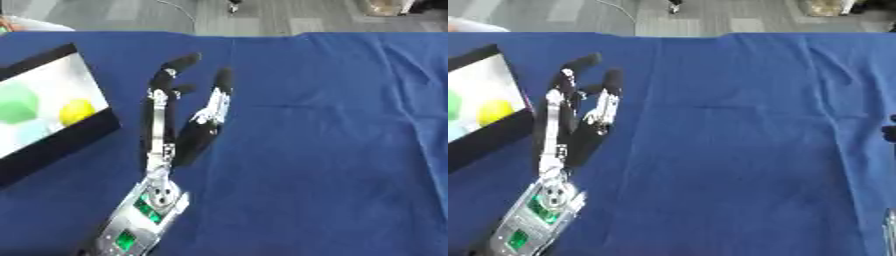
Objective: Pick up the objects with one hand, pass them to the other hand, and then place them into the box on the other side of the table.
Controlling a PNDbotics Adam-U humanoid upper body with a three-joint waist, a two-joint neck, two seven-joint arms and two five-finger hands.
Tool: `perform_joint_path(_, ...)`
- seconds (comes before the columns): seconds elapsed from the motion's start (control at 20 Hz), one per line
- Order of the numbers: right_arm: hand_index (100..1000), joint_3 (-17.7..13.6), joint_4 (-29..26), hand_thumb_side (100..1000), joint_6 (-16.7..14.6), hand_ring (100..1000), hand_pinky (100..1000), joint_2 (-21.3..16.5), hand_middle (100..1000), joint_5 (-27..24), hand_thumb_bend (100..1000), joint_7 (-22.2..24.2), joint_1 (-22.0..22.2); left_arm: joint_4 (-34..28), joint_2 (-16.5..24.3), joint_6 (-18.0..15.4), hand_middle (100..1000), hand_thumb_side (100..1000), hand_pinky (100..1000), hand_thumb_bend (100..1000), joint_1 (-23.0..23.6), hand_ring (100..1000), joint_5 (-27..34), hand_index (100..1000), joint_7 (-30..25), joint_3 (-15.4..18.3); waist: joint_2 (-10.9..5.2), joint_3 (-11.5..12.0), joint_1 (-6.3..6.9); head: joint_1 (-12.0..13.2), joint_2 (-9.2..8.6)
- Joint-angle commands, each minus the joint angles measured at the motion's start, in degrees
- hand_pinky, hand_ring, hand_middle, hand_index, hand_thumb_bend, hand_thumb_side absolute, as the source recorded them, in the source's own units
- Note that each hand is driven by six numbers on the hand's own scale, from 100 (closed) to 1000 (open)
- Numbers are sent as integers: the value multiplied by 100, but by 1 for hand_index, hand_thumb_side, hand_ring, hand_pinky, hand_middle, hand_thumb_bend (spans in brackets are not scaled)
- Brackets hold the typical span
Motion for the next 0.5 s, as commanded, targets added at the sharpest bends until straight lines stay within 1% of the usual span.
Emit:
perform_joint_path(0.05, 810, -37, -96, 833, -3, 576, 601, -124, 582, 13, 100, 6, -52, -113, 4, -24, 743, 594, 738, 430, -61, 924, -6, 771, -4, 17, -26, 6, 69, 4, -14)
perform_joint_path(0.5, 810, -47, -101, 830, -2, 577, 603, -123, 583, 19, 100, 13, -59, -113, 5, -47, 736, 590, 736, 433, -78, 919, -14, 767, -28, 24, -41, -4, 69, 40, -14)
